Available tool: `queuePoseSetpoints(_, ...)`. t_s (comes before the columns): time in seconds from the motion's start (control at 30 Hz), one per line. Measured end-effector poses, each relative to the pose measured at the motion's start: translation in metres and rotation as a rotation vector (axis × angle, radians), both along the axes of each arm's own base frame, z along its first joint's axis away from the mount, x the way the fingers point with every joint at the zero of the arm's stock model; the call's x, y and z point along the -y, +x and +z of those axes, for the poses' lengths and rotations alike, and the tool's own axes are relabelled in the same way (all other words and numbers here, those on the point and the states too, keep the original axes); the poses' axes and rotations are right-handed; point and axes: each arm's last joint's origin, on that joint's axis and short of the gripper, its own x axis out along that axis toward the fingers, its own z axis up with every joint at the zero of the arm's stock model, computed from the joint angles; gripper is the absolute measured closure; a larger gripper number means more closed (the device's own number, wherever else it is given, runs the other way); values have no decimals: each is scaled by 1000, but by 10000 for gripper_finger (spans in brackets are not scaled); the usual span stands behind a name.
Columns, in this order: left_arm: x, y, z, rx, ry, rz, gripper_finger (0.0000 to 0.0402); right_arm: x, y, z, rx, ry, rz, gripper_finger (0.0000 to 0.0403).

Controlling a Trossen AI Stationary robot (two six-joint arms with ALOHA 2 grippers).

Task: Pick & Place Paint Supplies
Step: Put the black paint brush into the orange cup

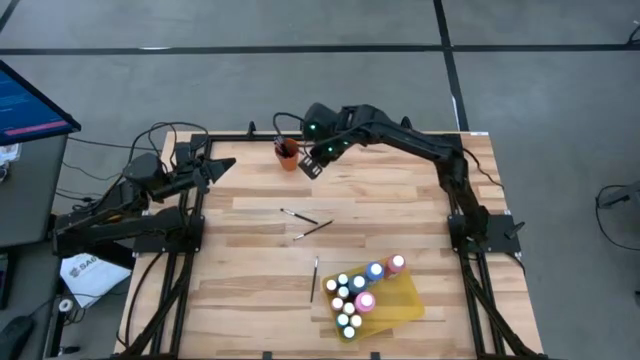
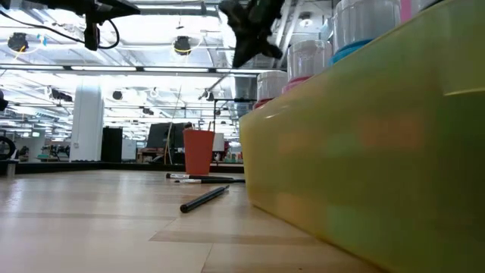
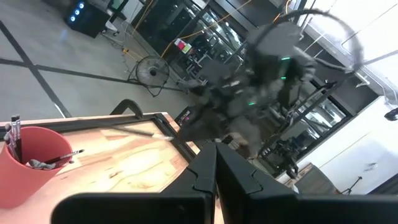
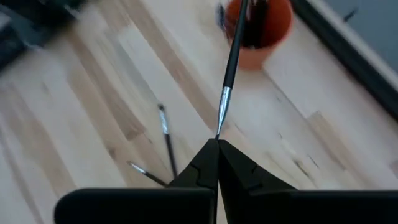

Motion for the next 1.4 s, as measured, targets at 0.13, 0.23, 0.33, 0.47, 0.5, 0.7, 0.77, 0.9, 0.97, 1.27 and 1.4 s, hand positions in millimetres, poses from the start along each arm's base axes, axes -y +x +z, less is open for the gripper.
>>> queuePoseSetpoints(0.13,0,0,0,0,0,0,401,18,2,-14,-35,14,0,403)
queuePoseSetpoints(0.23,0,0,0,0,0,0,401,28,1,-25,-76,52,-5,403)
queuePoseSetpoints(0.33,0,0,0,0,0,4,401,34,7,-34,-77,49,-7,403)
queuePoseSetpoints(0.47,0,0,0,0,0,5,401,40,11,-44,-86,48,-2,403)
queuePoseSetpoints(0.5,0,0,0,0,0,5,401,41,12,-46,-95,52,-2,403)
queuePoseSetpoints(0.7,0,0,0,0,0,5,401,40,17,-43,-39,30,5,403)
queuePoseSetpoints(0.77,0,0,0,1,0,5,401,40,19,-43,-25,25,7,403)
queuePoseSetpoints(0.9,0,0,0,0,1,4,401,41,19,-42,-15,21,6,403)
queuePoseSetpoints(0.97,0,0,0,0,1,4,401,41,20,-41,-1,15,6,401)
queuePoseSetpoints(1.27,0,0,0,-11,25,4,401,45,29,-35,110,-29,4,322)
queuePoseSetpoints(1.4,0,0,0,-23,49,4,400,44,31,-33,135,-31,17,277)
